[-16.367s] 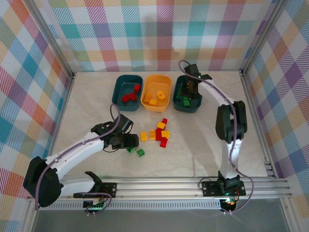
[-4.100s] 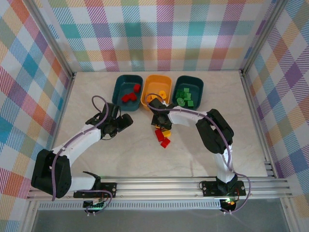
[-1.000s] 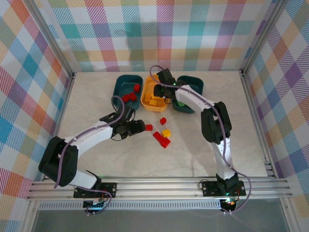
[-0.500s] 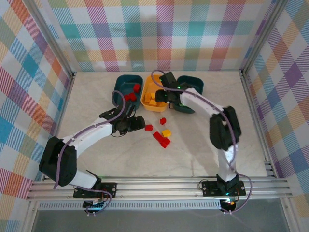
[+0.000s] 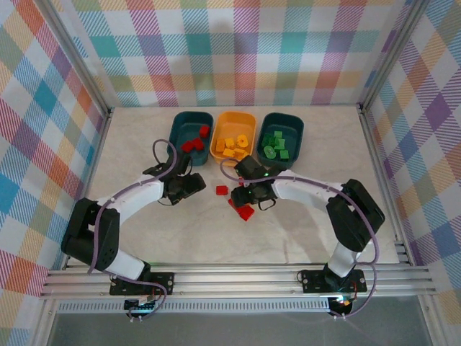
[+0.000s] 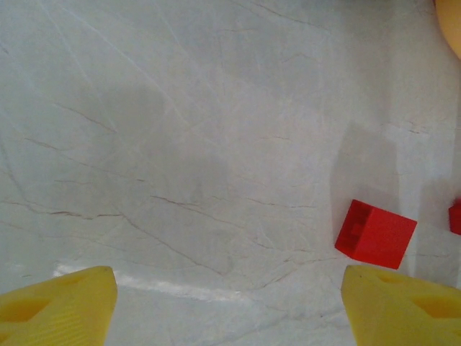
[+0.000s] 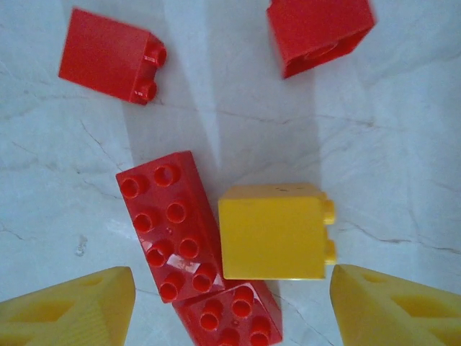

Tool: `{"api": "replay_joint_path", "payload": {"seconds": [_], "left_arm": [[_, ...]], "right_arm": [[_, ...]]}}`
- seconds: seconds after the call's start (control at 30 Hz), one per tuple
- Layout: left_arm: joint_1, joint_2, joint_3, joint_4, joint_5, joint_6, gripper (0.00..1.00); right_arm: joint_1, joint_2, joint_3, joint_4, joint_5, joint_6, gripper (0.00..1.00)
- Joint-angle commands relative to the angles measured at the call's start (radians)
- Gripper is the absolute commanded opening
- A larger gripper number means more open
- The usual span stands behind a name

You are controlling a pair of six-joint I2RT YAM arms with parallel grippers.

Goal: Sort the legos into containers by color

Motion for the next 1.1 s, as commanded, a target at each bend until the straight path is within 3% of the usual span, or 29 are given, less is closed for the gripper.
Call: {"api": "replay_joint_path", "payload": {"seconds": [0.0, 0.43, 0.73, 1.07], "left_arm": [[-0.002, 0.012, -0.004, 0.028, 0.034, -0.034, 0.81], [-0.005, -0.001, -0.019, 0.029, 0.026, -0.036, 0.81], [-0.007, 0.016, -0.015, 0.041, 0.033, -0.036, 0.81], [-0.008, 0.002, -0.01, 0.023, 0.025, -0.027, 0.81]], "right_arm": [[-0.005, 0.027, 0.005, 0.022, 0.01, -0.001, 0.7], [-0.026, 0.11, 0.055, 0.01, 0.091, -0.011, 0.57], [-0.04, 0.13, 0.055, 0.043, 0.081, 0.001, 0.6], [-0.058, 0.177, 0.106, 0.047, 0.081, -0.002, 0.57]]}}
